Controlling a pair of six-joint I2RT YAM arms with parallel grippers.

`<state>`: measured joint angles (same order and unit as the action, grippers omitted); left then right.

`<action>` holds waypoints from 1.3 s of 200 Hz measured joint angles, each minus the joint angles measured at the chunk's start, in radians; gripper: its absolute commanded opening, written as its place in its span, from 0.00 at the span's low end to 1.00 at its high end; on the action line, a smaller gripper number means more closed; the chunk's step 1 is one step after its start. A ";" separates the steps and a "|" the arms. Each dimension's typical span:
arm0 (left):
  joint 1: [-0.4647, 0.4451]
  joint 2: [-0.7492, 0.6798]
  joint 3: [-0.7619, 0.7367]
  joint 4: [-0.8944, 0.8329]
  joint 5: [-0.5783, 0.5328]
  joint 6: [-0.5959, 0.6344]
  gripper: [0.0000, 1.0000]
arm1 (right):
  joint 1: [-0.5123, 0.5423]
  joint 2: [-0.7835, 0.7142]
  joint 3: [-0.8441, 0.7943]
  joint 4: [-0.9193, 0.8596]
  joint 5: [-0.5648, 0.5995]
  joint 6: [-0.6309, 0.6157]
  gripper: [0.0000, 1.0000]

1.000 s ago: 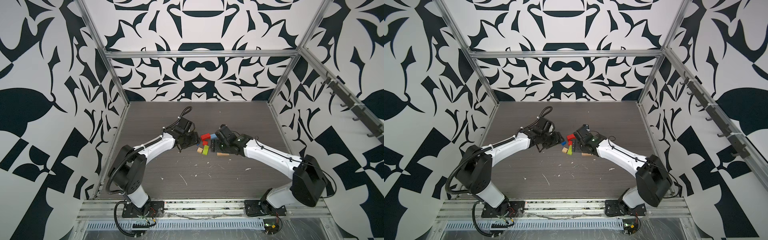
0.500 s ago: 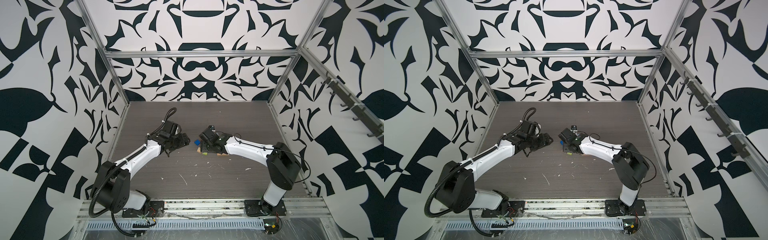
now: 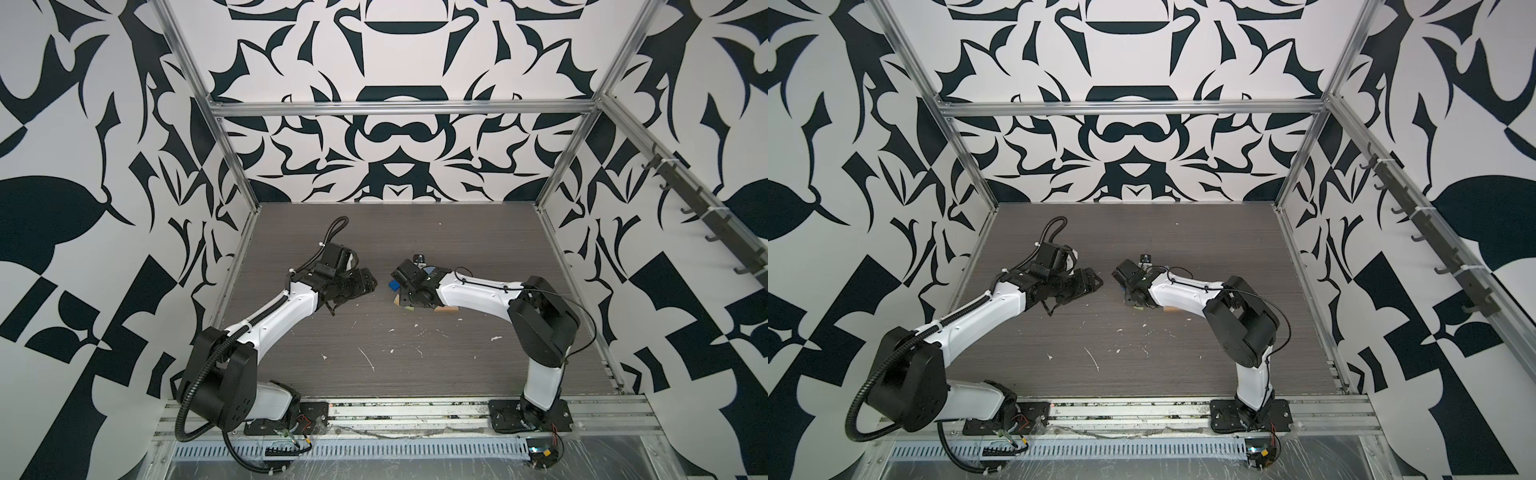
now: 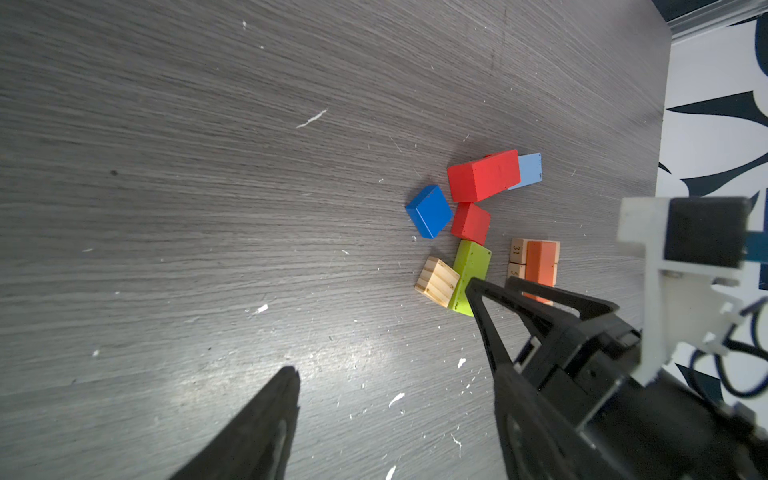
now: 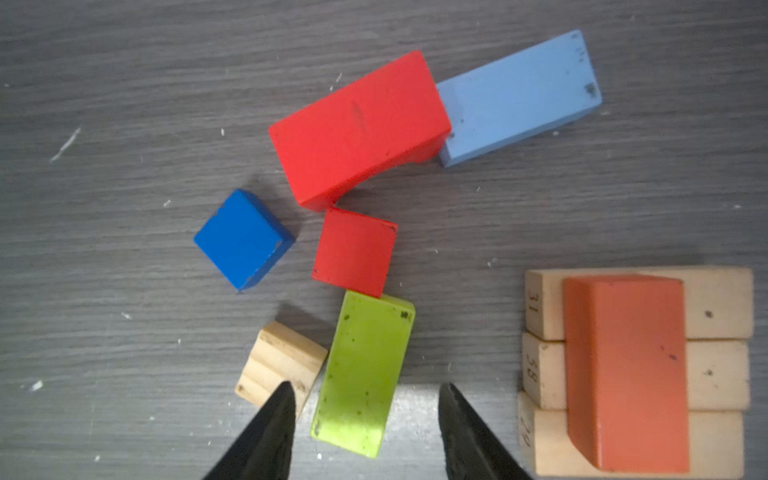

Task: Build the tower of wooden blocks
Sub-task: 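Open the left gripper and withdraw it while the right gripper moves over the bars, then lower the right gripper around the green block and close on it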

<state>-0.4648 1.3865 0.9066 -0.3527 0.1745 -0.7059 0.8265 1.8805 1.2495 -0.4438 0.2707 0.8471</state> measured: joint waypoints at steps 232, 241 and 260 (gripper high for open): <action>0.000 0.004 0.000 -0.011 0.020 0.000 0.74 | -0.024 0.070 0.027 0.003 0.011 0.038 0.46; 0.000 0.005 0.000 -0.011 0.023 0.000 0.74 | -0.024 0.070 0.027 0.006 0.005 0.039 0.46; 0.000 0.008 0.000 -0.011 0.025 0.000 0.74 | -0.024 0.072 0.027 0.010 -0.007 0.042 0.45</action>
<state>-0.4644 1.3945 0.9066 -0.3637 0.1993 -0.7059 0.8021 1.9526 1.2762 -0.4339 0.2638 0.8886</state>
